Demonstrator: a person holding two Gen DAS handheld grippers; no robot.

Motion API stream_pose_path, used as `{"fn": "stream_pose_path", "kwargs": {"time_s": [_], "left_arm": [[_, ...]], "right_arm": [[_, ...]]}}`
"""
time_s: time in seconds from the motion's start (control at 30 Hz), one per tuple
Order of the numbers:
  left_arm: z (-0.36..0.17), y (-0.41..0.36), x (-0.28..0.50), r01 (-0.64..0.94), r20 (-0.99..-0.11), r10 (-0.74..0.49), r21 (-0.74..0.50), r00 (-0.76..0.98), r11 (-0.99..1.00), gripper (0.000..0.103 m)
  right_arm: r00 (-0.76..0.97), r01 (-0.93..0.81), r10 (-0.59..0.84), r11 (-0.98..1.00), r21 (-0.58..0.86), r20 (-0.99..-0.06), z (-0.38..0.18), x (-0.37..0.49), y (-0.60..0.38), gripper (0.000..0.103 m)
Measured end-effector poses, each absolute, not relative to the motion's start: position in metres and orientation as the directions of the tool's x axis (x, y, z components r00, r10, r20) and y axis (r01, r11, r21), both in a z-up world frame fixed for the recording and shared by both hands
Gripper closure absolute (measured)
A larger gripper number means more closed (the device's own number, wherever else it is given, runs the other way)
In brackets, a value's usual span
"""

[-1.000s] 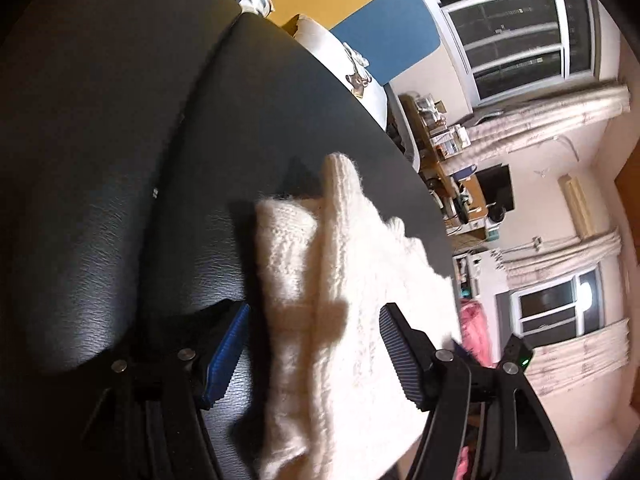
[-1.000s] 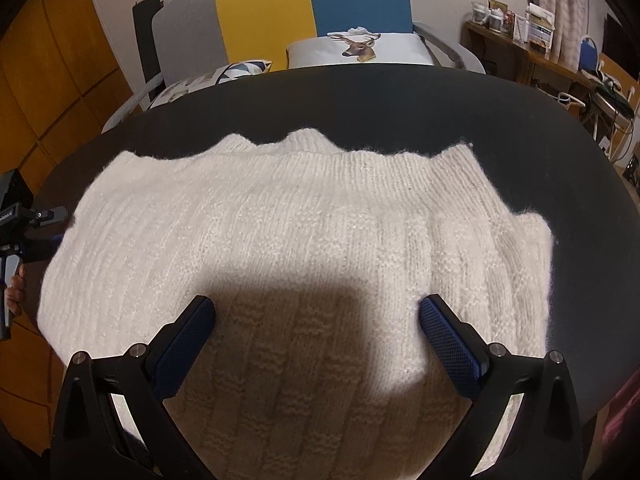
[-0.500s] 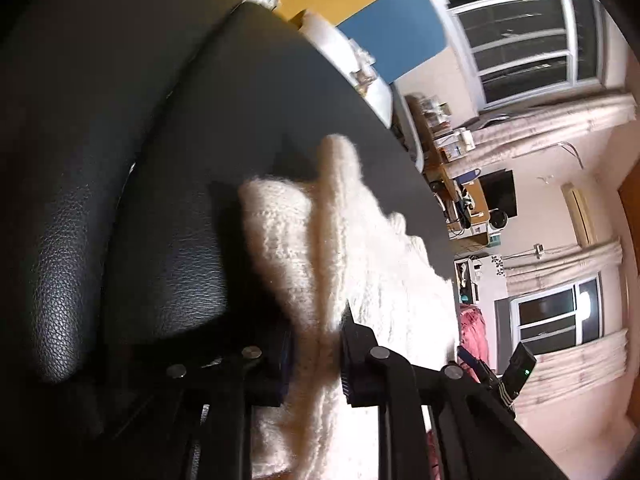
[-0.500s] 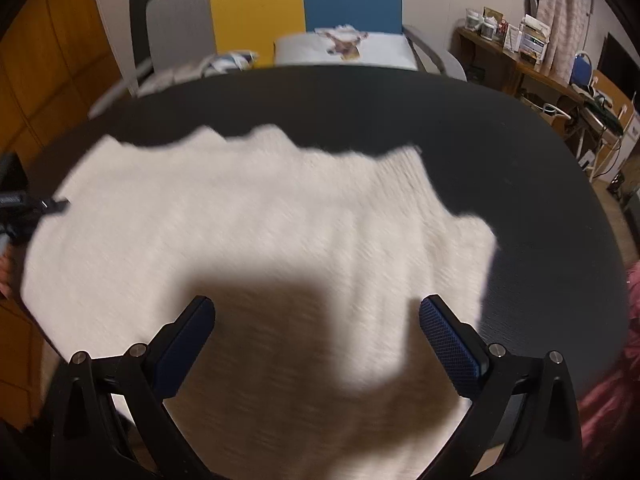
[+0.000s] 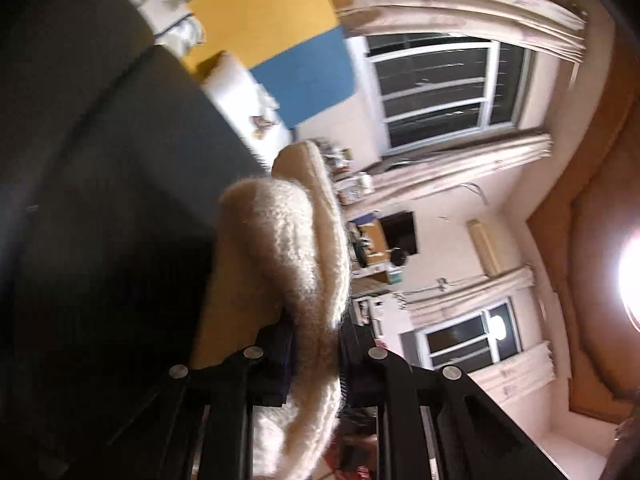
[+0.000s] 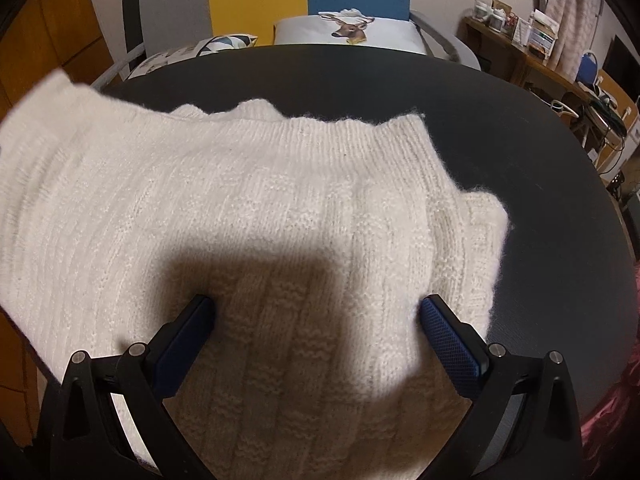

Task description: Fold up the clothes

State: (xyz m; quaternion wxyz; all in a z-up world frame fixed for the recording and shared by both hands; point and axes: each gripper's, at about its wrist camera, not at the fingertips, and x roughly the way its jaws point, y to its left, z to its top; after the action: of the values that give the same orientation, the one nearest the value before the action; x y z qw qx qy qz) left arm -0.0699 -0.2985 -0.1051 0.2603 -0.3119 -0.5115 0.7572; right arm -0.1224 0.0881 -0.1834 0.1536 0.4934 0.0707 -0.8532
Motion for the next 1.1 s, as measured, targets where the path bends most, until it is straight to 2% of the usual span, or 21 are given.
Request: {"fn": "stream_pose_path", "kwargs": {"time_s": [0.13,0.23,0.43,0.67,0.8,0.93,1.0,1.1], "left_arm": [[-0.073,-0.260,-0.087,-0.141,-0.151,0.745,-0.939,-0.650,-0.313,0.087],[-0.062,-0.225,-0.104,-0.147,-0.154,0.763,-0.939,-0.627,-0.310,0.087],[-0.083,-0.152,-0.152,-0.057,-0.223,0.781,-0.948,-0.583,-0.312,0.087],[-0.123,-0.106,-0.185,0.082,-0.347,0.780,-0.930,-0.520,-0.359,0.084],[-0.135,-0.095,-0.186,0.109,-0.302,0.829,-0.952,-0.471,-0.284,0.081],[-0.106,-0.096,-0.175,-0.010,-0.265,0.854,-0.953,-0.447,-0.301,0.079],[-0.096,-0.108,-0.165,-0.056,-0.286,0.838,-0.935,-0.465,-0.350,0.079],[-0.096,-0.142,-0.143,-0.059,-0.371,0.767,-0.882,-0.523,-0.467,0.079]], "right_arm": [[-0.464,0.346,-0.230,-0.936,0.064,-0.856,-0.184,-0.126,0.083,0.000],[-0.463,0.365,-0.269,-0.926,0.095,-0.844,-0.184,-0.127,0.084,0.000],[-0.476,0.423,-0.373,-0.891,0.165,-0.796,-0.184,-0.125,0.095,0.000],[-0.487,0.464,-0.451,-0.859,0.215,-0.748,-0.181,-0.116,0.115,0.000],[-0.498,0.462,-0.458,-0.859,0.222,-0.736,-0.175,-0.106,0.134,0.000],[-0.509,0.459,-0.466,-0.858,0.229,-0.724,-0.170,-0.096,0.153,0.000],[-0.506,0.465,-0.462,-0.857,0.221,-0.728,-0.171,-0.086,0.158,0.000],[-0.500,0.475,-0.454,-0.856,0.205,-0.737,-0.175,-0.071,0.164,0.000]]}}
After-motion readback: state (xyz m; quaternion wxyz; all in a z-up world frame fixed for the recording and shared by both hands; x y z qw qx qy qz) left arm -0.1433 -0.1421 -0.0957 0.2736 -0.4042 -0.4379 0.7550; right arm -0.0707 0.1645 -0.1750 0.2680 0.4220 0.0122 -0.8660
